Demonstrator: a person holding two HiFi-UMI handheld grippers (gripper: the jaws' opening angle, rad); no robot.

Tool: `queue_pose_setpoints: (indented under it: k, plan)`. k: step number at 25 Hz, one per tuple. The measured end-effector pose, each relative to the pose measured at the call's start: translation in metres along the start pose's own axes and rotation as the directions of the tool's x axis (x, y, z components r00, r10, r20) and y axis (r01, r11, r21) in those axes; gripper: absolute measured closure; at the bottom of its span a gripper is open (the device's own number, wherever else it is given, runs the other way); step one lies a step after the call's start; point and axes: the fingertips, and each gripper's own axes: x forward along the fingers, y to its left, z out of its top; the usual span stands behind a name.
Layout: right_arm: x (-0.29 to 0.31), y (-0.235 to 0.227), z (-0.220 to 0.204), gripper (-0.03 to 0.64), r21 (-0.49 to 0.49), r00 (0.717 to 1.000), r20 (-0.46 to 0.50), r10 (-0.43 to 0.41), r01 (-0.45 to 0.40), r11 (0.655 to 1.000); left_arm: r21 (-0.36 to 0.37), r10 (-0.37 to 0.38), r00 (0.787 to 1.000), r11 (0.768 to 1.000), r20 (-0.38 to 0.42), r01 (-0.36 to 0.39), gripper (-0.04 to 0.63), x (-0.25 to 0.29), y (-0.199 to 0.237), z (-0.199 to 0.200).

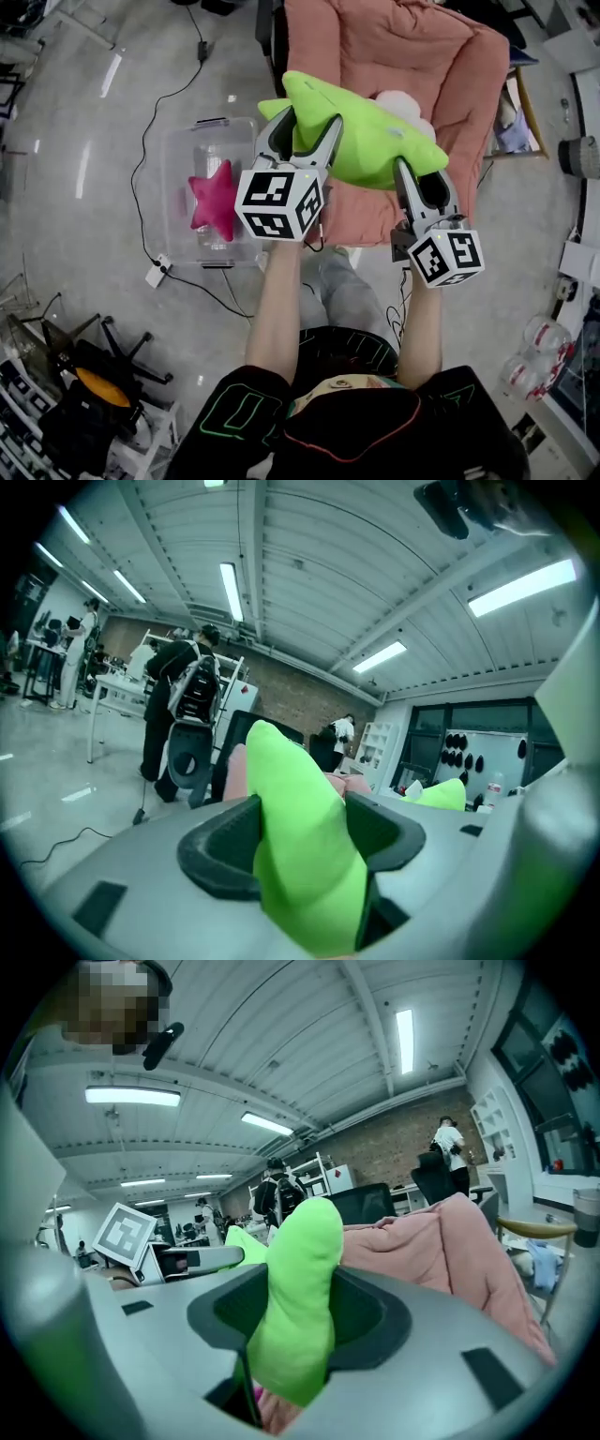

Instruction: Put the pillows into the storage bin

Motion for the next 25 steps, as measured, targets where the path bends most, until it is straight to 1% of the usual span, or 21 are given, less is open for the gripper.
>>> queue_pose_setpoints:
  k: [3,5,8,10,13,16,20,21,23,24,25]
  plan:
    - [0.017,0.047,0.002,0.422,-0.012,0.998,-0.002,0.059,-0.059,0.998,0.004,0.052,0.998,0.999,0.034,-0.053,0.321,-0.037,0.036,0.019]
    - [0.030,0.082,-0.003,0.422,-0.025,0.994,-0.015,0.106,-0.107,0.994,-0.010,0.099,0.994,0.995,0.051,-0.098,0.321,-0.067,0.065,0.026]
    - [0.051,0.140,-0.018,0.422,-0.041,0.980,-0.055,0.193,-0.195,0.980,-0.042,0.188,0.980,0.982,0.068,-0.185,0.321,-0.117,0.114,0.028]
    - [0.065,0.177,-0.034,0.420,-0.039,0.964,-0.091,0.250,-0.254,0.966,-0.065,0.253,0.965,0.966,0.066,-0.249,0.321,-0.150,0.147,0.024]
    - [0.086,0.227,-0.063,0.420,-0.025,0.935,-0.149,0.321,-0.328,0.944,-0.097,0.340,0.939,0.937,0.049,-0.334,0.321,-0.194,0.195,0.013]
    - [0.103,0.273,-0.094,0.419,-0.012,0.909,-0.197,0.367,-0.377,0.926,-0.122,0.406,0.913,0.908,0.022,-0.401,0.319,-0.233,0.239,-0.002]
    - [0.121,0.328,-0.141,0.414,0.028,0.860,-0.277,0.429,-0.439,0.898,-0.157,0.491,0.870,0.858,-0.032,-0.490,0.316,-0.283,0.291,-0.031]
    - [0.125,0.339,-0.154,0.411,0.047,0.842,-0.304,0.446,-0.454,0.890,-0.166,0.512,0.857,0.842,-0.052,-0.513,0.316,-0.294,0.303,-0.040]
    - [0.133,0.358,-0.185,0.405,0.082,0.802,-0.378,0.462,-0.468,0.880,-0.180,0.556,0.824,0.804,-0.109,-0.566,0.306,-0.316,0.327,-0.062]
    - [0.137,0.365,-0.200,0.393,0.087,0.788,-0.418,0.451,-0.460,0.884,-0.183,0.575,0.806,0.785,-0.138,-0.592,0.298,-0.327,0.338,-0.073]
    - [0.141,0.371,-0.214,0.382,0.084,0.784,-0.449,0.429,-0.440,0.894,-0.184,0.592,0.790,0.769,-0.160,-0.613,0.300,-0.337,0.348,-0.084]
